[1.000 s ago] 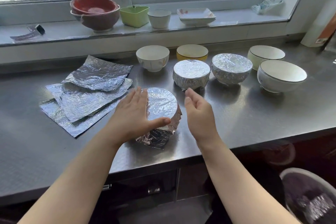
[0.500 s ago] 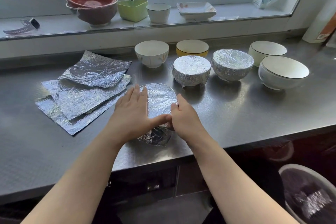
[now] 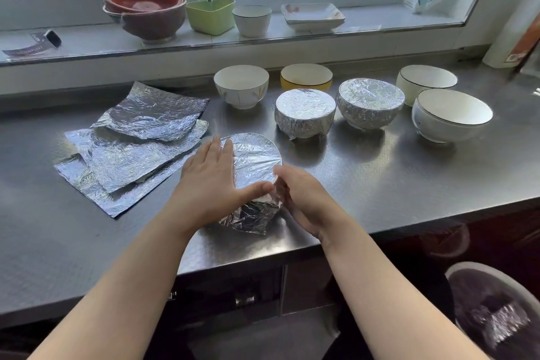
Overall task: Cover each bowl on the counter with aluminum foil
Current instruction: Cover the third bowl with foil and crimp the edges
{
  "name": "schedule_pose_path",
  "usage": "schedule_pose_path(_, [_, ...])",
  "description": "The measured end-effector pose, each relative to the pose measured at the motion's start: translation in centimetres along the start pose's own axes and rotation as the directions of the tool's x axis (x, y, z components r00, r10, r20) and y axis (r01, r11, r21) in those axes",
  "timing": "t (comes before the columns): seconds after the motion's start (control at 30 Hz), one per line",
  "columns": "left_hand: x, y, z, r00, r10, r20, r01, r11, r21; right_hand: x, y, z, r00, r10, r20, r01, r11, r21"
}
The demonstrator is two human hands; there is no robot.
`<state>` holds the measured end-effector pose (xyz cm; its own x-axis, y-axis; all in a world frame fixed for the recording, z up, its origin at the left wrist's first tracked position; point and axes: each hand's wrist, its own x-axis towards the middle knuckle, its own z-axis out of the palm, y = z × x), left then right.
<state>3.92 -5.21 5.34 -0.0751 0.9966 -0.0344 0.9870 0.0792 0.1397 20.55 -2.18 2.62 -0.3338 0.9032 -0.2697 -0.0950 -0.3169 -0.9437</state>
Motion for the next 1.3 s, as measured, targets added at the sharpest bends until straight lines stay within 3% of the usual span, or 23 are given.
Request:
schedule_pose_path(0.2, [-0.8, 0.0, -2.6, 1.000, 0.012, 0.025, -0.010, 0.998, -0.070, -0.2, -1.0, -0.6, 0.992, 0.065, 0.105, -0.076, 0.992, 0.105])
schedule_pose_path(0.43, [-1.4, -0.5, -2.9, 0.992, -0.079, -0.103, 0.080, 0.997, 0.010, 0.7, -3.0, -3.0, 0.990, 0.052, 0.131, -0.049, 0.999, -0.025])
schedule_pose_path(0.53, [-0.3, -0.6, -2.5, 0.962, 0.114, -0.247, -0.106, 0.993, 0.045, 0.0, -3.8, -3.0, 0.995, -0.085, -0.052, 0.075, 0.983, -0.169])
schedule_pose_path(0.6, [0.6, -0.5, -2.3, 0.943, 0.268, -0.195, -0.255, 0.963, 0.090, -0.6, -4.2, -2.4, 0.963, -0.250, -0.105, 0.208, 0.930, -0.304])
schedule_pose_path(0.73, [1.7, -0.4, -1.3, 0.925, 0.375, -0.060, -0.367, 0.924, 0.110, -1.4, -3.4, 0.3, 0.907, -0.419, 0.027, 0.340, 0.695, -0.634])
schedule_pose_path(0.8, [1.9, -0.6, -1.0, 0.936, 0.352, -0.027, -0.350, 0.935, 0.062, -1.0, -2.3, 0.7, 0.897, -0.441, 0.041, 0.323, 0.589, -0.741])
schedule_pose_path(0.9, [2.0, -0.7, -0.8, 0.940, 0.340, -0.019, -0.340, 0.940, 0.034, -0.2, -1.8, 0.6, 0.895, -0.446, -0.005, 0.264, 0.537, -0.801])
schedule_pose_path(1.3, [2.0, -0.5, -0.3, 0.951, 0.305, -0.047, -0.301, 0.951, 0.075, 0.8, -3.4, 1.0, 0.948, -0.316, -0.043, 0.132, 0.510, -0.850])
